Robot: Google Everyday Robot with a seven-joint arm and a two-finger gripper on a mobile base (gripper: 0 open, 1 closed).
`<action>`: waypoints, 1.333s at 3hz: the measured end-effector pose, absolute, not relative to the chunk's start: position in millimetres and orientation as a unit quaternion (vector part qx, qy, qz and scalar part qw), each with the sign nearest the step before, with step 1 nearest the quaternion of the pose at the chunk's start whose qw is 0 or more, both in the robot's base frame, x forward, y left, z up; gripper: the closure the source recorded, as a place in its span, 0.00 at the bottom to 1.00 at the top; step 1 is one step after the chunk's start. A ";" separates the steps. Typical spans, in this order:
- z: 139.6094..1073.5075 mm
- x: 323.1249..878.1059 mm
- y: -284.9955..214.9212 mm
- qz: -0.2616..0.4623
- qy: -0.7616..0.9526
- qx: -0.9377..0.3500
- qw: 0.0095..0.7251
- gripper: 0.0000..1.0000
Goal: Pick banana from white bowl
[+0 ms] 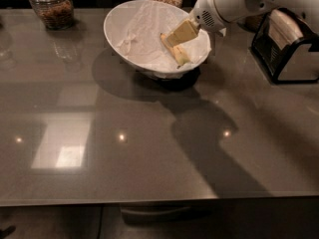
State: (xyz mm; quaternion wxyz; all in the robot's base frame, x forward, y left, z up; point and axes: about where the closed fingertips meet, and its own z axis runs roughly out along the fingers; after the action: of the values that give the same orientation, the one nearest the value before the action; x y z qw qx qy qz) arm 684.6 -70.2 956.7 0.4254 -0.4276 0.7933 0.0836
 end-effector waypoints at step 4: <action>894.0 733.3 -66.3 0.084 0.832 -0.417 0.356 0.44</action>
Offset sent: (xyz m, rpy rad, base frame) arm 0.0476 0.0043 -0.0399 -0.0619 0.0728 -0.0327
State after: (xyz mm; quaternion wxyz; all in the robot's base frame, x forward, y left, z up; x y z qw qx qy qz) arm 733.3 -66.3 894.0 0.3564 -0.4166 0.8321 0.0836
